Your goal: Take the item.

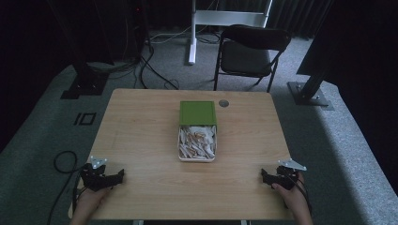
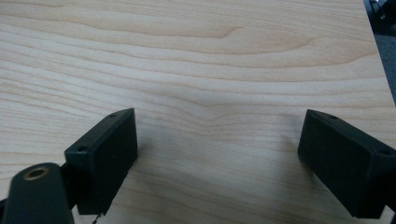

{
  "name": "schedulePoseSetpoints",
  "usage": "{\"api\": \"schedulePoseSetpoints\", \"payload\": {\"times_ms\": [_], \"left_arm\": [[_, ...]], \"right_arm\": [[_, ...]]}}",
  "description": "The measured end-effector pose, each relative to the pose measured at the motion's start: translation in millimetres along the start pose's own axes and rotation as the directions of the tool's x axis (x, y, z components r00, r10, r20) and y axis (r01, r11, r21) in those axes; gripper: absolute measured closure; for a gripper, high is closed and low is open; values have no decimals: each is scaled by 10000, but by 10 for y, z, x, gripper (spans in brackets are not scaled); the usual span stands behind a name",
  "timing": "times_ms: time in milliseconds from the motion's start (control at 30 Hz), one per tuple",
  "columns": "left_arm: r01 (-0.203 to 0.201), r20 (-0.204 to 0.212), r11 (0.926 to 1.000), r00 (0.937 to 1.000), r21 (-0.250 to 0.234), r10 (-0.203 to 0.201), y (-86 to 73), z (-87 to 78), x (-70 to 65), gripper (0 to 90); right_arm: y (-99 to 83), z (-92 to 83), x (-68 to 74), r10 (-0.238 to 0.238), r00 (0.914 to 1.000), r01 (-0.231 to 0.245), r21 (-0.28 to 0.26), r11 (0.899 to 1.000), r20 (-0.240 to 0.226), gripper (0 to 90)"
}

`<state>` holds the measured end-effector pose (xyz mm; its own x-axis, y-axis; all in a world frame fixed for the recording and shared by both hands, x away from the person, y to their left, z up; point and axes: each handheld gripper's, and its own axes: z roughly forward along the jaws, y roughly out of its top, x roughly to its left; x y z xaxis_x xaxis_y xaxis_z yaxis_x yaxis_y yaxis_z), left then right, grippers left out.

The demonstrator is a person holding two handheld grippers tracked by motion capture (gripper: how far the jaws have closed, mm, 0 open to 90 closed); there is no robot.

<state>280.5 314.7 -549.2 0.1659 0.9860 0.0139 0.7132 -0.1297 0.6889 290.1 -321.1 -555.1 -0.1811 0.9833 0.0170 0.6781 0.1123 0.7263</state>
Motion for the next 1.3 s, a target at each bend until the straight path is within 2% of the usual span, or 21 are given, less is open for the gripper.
{"api": "schedulePoseSetpoints", "payload": {"times_ms": [767,867,933,1067,1300], "left_arm": [[-74,56,10000,10000,4,74,-4,-3,6,14],[-73,57,10000,10000,4,73,-4,-3,6,14],[-72,58,10000,10000,2,72,-4,-3,6,14],[-72,56,10000,10000,3,72,-4,-3,6,14],[-73,57,10000,10000,3,73,-4,-3,6,14]], "right_arm": [[6,7,-15,-178,9997,178,-24,9998,-143,117],[4,4,-6,-275,9992,274,-37,9996,-273,118],[8,4,-4,-181,9990,178,-73,9998,-397,119],[35,7,14,-101,9992,99,-50,9999,-381,134],[161,-18,79,-385,9983,374,-269,9989,-435,140]]}}
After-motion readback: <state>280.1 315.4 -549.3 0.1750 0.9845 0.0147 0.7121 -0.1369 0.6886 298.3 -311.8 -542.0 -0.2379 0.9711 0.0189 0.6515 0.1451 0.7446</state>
